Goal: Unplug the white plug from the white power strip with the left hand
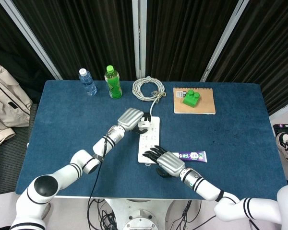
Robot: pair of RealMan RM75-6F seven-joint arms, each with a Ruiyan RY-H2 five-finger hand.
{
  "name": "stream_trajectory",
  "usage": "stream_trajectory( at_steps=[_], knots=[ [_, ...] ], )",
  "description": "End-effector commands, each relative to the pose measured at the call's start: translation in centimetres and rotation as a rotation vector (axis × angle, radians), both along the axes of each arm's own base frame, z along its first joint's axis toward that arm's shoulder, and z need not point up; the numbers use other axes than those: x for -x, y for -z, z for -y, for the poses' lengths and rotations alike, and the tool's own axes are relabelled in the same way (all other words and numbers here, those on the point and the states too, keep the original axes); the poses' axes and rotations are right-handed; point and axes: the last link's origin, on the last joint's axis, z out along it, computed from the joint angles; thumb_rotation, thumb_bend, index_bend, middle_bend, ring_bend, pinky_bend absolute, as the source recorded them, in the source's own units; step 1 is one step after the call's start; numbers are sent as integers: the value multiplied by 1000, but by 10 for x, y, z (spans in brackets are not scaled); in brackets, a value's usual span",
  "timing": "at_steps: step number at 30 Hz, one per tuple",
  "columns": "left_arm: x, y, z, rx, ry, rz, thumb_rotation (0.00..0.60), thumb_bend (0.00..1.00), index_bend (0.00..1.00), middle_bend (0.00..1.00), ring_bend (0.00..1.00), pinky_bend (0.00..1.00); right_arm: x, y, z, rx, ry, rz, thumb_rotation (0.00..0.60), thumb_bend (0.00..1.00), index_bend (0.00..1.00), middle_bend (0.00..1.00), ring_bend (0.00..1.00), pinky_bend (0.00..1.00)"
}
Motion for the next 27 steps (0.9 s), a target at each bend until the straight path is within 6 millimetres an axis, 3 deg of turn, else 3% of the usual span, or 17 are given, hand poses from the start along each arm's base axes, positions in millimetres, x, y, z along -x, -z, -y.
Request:
stream_trajectory(
  at_steps=[1, 6, 9, 13, 15, 17, 23, 27],
  knots=[
    [-3, -7, 0, -24, 22, 20, 600, 446, 772, 857, 704, 731, 0, -2, -1, 8, -2, 9, 600, 548, 61, 122, 0, 0],
    [-2, -28, -2, -105, 64, 59, 600, 447, 747, 839, 690, 728, -2, -8, -2, 39, -15, 46, 600, 548, 61, 121, 0, 0],
    [12, -40, -2, -165, 75, 24, 600, 446, 725, 803, 668, 716, -2, -17, -3, 62, -26, 67, 600, 548, 61, 121, 0, 0],
    [45, -50, 1, -226, 53, -70, 600, 446, 672, 725, 612, 665, 2, -34, -9, 106, -50, 76, 600, 548, 61, 123, 0, 0],
    [61, -51, 5, -232, 26, -104, 600, 446, 620, 667, 550, 605, 5, -44, -12, 127, -57, 81, 600, 543, 61, 124, 0, 0],
    [77, -52, 9, -231, -8, -144, 600, 424, 523, 566, 437, 486, 10, -55, -15, 152, -62, 81, 600, 490, 61, 126, 0, 0],
    [100, -54, 22, -252, -57, -232, 600, 198, 188, 212, 88, 135, 24, -87, -20, 237, -51, 74, 600, 327, 61, 126, 0, 0],
    [108, -68, 33, -283, -98, -179, 600, 152, 143, 174, 72, 109, 34, -112, -23, 301, -17, 94, 600, 277, 63, 124, 0, 0]
  ],
)
